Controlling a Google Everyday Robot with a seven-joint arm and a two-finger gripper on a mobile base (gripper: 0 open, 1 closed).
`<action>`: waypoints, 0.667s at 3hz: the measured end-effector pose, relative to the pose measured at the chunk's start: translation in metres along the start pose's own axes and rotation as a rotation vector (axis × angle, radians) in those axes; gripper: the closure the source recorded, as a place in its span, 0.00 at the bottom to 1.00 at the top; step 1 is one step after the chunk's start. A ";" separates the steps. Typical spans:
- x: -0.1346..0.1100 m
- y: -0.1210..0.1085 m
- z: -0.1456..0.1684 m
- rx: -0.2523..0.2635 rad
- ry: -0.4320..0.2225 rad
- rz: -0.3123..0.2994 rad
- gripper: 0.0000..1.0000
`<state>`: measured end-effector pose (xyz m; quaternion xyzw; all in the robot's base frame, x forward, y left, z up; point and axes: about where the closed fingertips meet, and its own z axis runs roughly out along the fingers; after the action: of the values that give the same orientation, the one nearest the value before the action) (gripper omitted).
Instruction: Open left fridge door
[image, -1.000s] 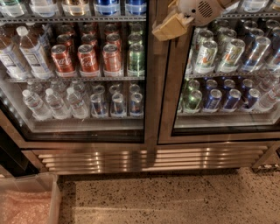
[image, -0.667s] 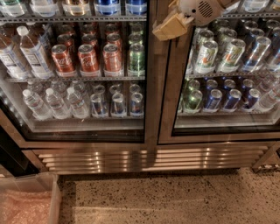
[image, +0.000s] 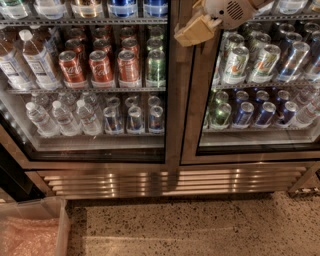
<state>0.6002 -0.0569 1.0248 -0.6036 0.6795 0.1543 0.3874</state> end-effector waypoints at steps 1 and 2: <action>-0.001 0.000 -0.001 0.000 0.000 0.000 0.86; -0.001 0.001 -0.002 -0.002 -0.001 0.000 0.88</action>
Offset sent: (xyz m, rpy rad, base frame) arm -0.1549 -0.0031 -0.0557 0.0933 0.0750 0.1868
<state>0.5988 -0.0574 1.0268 -0.6040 0.6791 0.1552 0.3872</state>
